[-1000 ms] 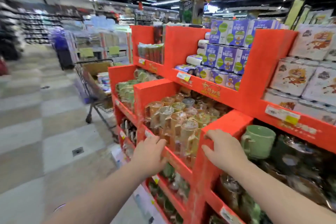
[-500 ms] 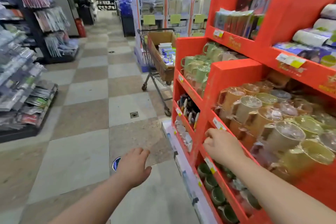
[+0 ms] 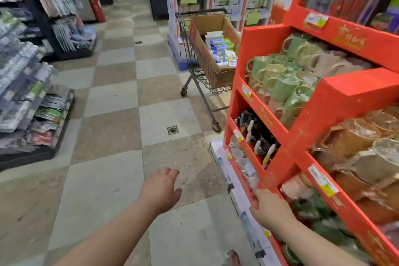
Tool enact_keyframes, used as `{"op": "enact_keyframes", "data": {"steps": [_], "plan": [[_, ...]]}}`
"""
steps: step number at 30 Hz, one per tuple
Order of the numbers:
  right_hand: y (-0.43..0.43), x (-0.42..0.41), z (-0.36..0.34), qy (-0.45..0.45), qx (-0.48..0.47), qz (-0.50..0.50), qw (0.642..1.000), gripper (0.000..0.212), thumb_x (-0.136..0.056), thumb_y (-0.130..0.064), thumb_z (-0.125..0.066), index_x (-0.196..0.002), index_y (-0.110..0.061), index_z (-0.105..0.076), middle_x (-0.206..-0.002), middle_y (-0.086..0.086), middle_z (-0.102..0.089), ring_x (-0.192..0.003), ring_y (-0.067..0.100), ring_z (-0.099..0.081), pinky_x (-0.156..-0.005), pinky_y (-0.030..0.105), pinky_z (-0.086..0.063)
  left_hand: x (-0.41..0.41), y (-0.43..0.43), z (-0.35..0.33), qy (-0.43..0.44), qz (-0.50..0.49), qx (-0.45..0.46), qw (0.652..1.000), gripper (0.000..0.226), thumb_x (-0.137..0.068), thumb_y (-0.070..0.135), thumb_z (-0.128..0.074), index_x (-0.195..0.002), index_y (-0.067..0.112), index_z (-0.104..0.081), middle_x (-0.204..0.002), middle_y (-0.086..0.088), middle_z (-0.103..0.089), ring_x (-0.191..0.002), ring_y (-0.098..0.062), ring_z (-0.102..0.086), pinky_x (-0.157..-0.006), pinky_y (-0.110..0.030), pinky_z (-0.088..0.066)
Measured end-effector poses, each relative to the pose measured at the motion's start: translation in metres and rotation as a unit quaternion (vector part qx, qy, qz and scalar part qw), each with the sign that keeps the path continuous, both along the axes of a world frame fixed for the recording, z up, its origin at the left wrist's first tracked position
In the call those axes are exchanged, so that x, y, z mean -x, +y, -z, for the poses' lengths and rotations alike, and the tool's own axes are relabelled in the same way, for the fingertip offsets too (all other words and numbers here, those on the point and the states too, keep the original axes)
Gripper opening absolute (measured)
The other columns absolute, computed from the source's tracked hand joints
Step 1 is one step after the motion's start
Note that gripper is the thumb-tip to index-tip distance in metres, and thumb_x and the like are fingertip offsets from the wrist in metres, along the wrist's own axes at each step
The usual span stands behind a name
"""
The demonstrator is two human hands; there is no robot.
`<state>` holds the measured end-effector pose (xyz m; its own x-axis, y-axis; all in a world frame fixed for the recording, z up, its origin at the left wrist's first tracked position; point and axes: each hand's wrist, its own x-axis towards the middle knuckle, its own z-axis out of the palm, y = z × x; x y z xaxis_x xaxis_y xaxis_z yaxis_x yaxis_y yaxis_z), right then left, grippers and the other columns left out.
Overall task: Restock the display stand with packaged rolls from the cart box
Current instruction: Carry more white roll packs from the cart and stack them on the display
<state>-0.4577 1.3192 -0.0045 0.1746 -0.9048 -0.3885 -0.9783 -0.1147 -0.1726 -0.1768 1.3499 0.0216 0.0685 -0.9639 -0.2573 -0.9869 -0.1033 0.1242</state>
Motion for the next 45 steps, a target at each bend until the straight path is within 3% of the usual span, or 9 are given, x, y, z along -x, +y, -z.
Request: {"op": "enact_keyframes", "data": {"steps": [7,11,22,28,34,45], "plan": [[-0.117,-0.034,0.021,0.011,-0.045,-0.027,0.999,0.010,-0.087,-0.031,-0.046,-0.097,-0.027,-0.046,-0.118,-0.001,-0.058,-0.111,0.024,-0.056,-0.081,0.031,-0.042,-0.036,-0.104,0.019,-0.004,-0.007,-0.024,1.000,0.057,-0.092,0.044,-0.047,-0.144,0.023,-0.034,-0.140,0.002,-0.044,-0.130,-0.019,-0.042,-0.102,-0.031,-0.037],[-0.216,-0.067,0.021,-0.006,-0.036,-0.044,0.998,0.029,-0.089,-0.028,-0.046,-0.116,-0.024,-0.055,-0.119,0.000,-0.061,-0.109,0.024,-0.059,-0.081,0.033,-0.047,-0.062,-0.168,0.027,-0.027,-0.023,-0.060,0.998,0.056,-0.091,0.045,-0.044,-0.142,0.023,-0.035,-0.139,0.003,-0.045,-0.129,-0.019,-0.042,-0.100,-0.030,-0.040],[-0.441,-0.158,-0.020,-0.027,0.037,-0.127,0.991,0.036,-0.090,-0.032,-0.049,-0.126,-0.025,-0.052,-0.130,-0.001,-0.056,-0.117,0.024,-0.055,-0.086,0.031,-0.043,-0.122,-0.293,0.031,-0.023,-0.121,-0.106,0.987,0.054,-0.093,0.044,-0.044,-0.142,0.024,-0.035,-0.139,0.002,-0.044,-0.129,-0.019,-0.041,-0.101,-0.032,-0.039],[-0.528,-0.208,-0.016,-0.020,0.047,-0.132,0.990,0.031,-0.086,-0.033,-0.049,-0.116,-0.027,-0.056,-0.123,-0.002,-0.059,-0.111,0.025,-0.058,-0.083,0.034,-0.046,-0.172,-0.364,0.039,-0.010,-0.139,-0.110,0.984,0.054,-0.093,0.042,-0.044,-0.142,0.023,-0.035,-0.140,0.000,-0.044,-0.130,-0.021,-0.041,-0.101,-0.032,-0.038],[-0.608,-0.264,-0.006,-0.015,0.046,-0.110,0.993,0.021,-0.086,-0.032,-0.048,-0.104,-0.026,-0.056,-0.116,0.000,-0.063,-0.109,0.026,-0.059,-0.080,0.033,-0.044,-0.244,-0.483,0.036,0.020,-0.116,-0.095,0.988,0.052,-0.094,0.038,-0.044,-0.143,0.022,-0.034,-0.141,0.002,-0.042,-0.127,-0.021,-0.046,-0.098,-0.031,-0.040],[-0.717,-0.311,-0.001,-0.012,0.014,0.005,1.000,0.029,-0.088,-0.031,-0.046,-0.115,-0.028,-0.055,-0.122,-0.001,-0.060,-0.113,0.024,-0.057,-0.085,0.031,-0.046,-0.298,-0.723,0.004,-0.008,0.037,-0.043,0.998,0.053,-0.094,0.040,-0.045,-0.143,0.022,-0.034,-0.141,-0.001,-0.043,-0.129,-0.023,-0.041,-0.100,-0.034,-0.040]]}}
